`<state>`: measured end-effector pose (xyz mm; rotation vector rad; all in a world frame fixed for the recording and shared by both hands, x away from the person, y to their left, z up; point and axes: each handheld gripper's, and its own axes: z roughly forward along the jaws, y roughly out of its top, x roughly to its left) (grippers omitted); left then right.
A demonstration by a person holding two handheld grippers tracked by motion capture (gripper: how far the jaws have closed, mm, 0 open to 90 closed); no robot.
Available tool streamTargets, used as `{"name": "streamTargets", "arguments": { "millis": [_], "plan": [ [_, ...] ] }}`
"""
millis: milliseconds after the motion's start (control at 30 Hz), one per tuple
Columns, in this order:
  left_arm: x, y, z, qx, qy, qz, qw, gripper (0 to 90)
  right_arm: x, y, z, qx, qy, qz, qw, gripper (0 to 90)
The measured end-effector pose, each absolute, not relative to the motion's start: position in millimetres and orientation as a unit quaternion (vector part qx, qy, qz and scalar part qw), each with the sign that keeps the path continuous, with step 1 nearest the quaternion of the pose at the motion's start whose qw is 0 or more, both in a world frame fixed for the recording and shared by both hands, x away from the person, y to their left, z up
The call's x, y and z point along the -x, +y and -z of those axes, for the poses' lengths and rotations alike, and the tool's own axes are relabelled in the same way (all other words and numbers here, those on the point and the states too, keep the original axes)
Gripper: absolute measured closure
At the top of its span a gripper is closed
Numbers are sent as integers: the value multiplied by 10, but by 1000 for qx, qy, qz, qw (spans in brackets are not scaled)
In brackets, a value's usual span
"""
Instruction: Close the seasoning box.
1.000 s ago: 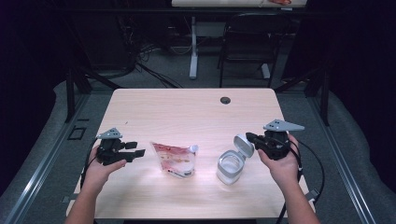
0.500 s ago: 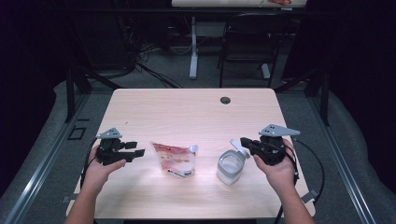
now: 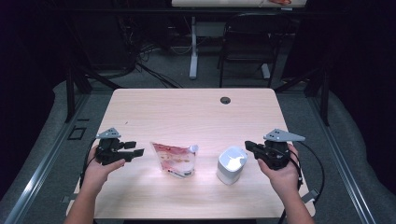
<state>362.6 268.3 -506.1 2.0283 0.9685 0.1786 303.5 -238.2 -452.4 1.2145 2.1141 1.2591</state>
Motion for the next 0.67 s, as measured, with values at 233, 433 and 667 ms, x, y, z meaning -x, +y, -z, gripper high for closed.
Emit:
{"name": "streamTargets", "arguments": {
  "millis": [233, 433, 667],
  "plan": [
    [-3629, 2698, 5083, -806, 397, -73, 433, 440, -2997, -2507, 4671, -451, 747, -446, 200, 879],
    [-3635, 2714, 5097, -804, 399, -77, 434, 440, -2957, -2608, 4838, -471, 736, -442, 201, 851],
    [-3639, 2728, 5099, -801, 406, -77, 434, 439, -2919, -2734, 5037, -493, 723, -443, 195, 672]
  ]
}}
